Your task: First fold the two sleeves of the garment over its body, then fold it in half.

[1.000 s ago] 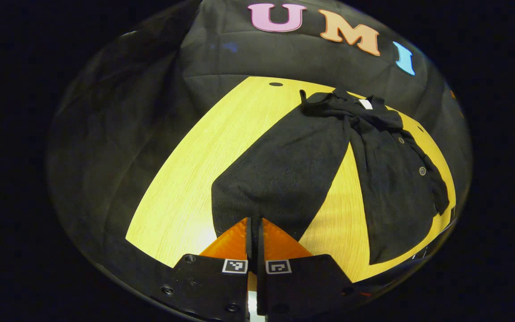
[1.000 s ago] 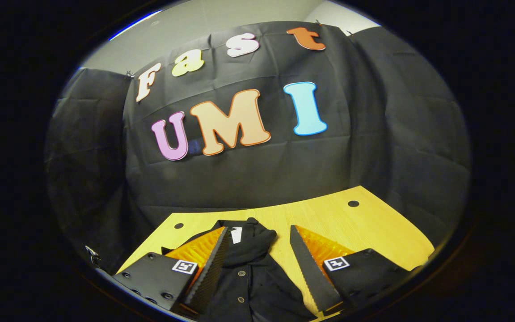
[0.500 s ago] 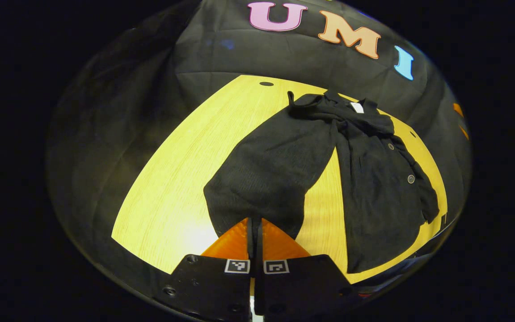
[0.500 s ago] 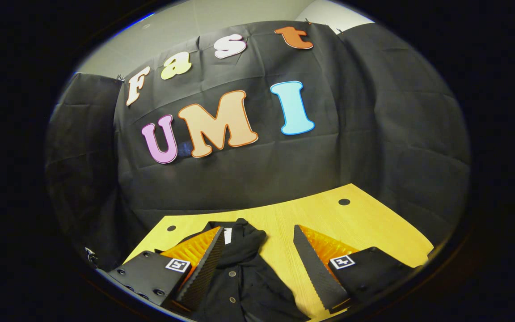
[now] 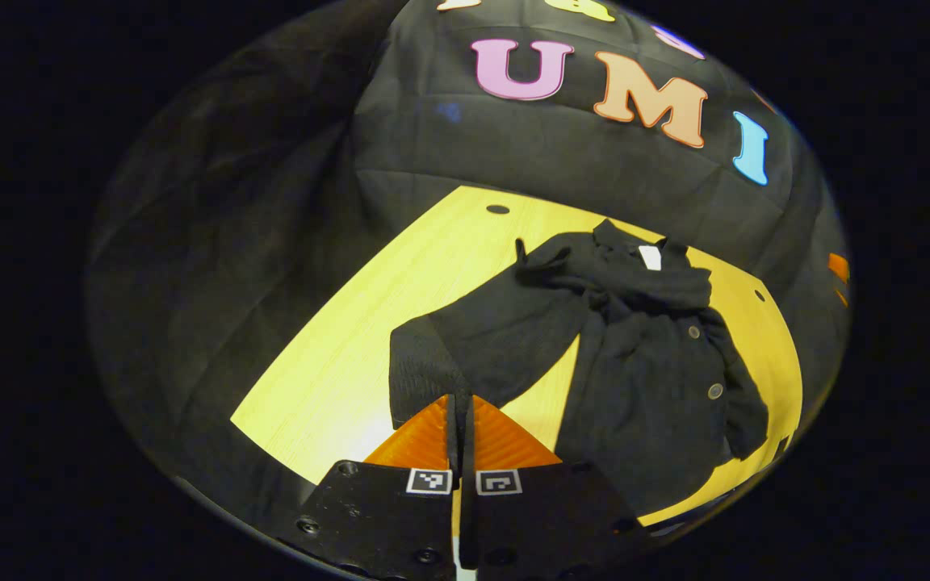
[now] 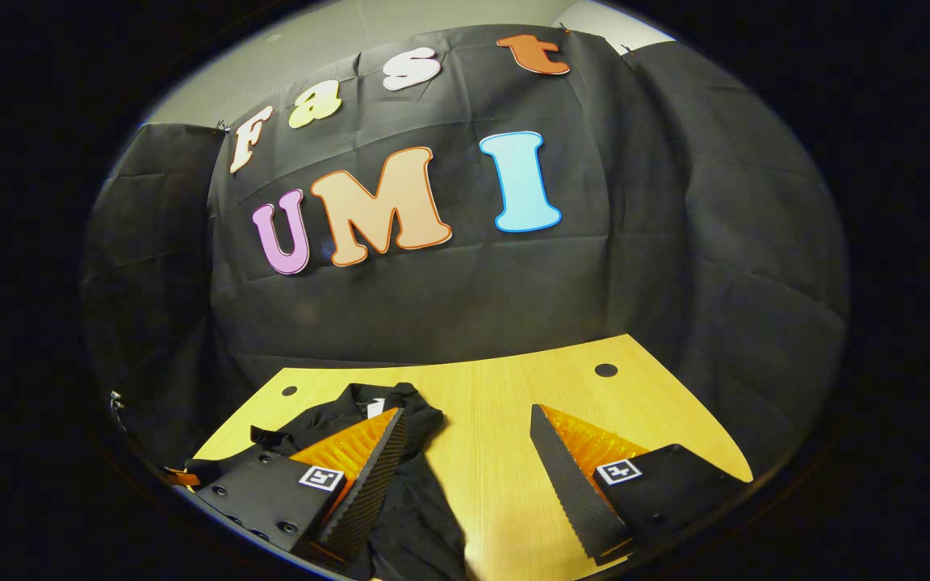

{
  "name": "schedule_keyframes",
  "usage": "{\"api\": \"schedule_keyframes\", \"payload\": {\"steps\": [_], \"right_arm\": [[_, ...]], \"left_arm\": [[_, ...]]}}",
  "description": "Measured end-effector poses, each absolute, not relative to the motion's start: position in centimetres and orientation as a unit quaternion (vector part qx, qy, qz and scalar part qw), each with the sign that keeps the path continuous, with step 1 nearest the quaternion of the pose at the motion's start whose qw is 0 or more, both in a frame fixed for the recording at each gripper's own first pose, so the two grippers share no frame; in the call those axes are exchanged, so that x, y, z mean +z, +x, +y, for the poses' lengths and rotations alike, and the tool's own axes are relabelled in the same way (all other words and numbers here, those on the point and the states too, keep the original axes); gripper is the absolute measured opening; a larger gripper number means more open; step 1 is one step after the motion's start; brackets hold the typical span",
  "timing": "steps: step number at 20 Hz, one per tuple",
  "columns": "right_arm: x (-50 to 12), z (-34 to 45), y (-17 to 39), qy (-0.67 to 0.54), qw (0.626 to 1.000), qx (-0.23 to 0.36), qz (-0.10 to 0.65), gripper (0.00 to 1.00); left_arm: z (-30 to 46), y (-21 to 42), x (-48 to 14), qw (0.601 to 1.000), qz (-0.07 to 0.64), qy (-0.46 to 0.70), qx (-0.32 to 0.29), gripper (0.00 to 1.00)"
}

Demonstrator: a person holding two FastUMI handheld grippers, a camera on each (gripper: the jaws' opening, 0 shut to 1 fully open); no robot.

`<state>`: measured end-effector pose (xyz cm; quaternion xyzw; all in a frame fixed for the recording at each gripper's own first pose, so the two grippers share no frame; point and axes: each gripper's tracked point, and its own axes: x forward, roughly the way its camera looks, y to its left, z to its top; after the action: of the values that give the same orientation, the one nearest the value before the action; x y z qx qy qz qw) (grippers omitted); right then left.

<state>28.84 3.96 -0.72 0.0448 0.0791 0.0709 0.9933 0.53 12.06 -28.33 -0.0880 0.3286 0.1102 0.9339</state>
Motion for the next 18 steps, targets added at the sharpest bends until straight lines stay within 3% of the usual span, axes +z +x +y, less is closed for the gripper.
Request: {"api": "schedule_keyframes", "payload": {"steps": [1,2,8,18], "right_arm": [[-0.8,3.4,29.1,0.045,0.993,0.071,0.080,0.93],[-0.9,2.8,29.2,0.047,0.993,0.069,0.080,0.98],[-1.7,0.4,29.5,0.051,0.992,0.072,0.087,0.97],[-1.0,-3.2,28.5,0.043,0.993,0.070,0.083,0.98]], "left_arm": [[11.3,1.7,-26.7,0.942,0.310,-0.078,0.107,0.00],[10.3,3.0,-25.1,0.949,0.291,-0.074,0.099,0.00],[3.0,11.0,-19.3,0.972,0.220,-0.075,0.043,0.00],[-9.7,20.7,-16.2,0.982,0.172,-0.067,-0.049,0.00]]}}
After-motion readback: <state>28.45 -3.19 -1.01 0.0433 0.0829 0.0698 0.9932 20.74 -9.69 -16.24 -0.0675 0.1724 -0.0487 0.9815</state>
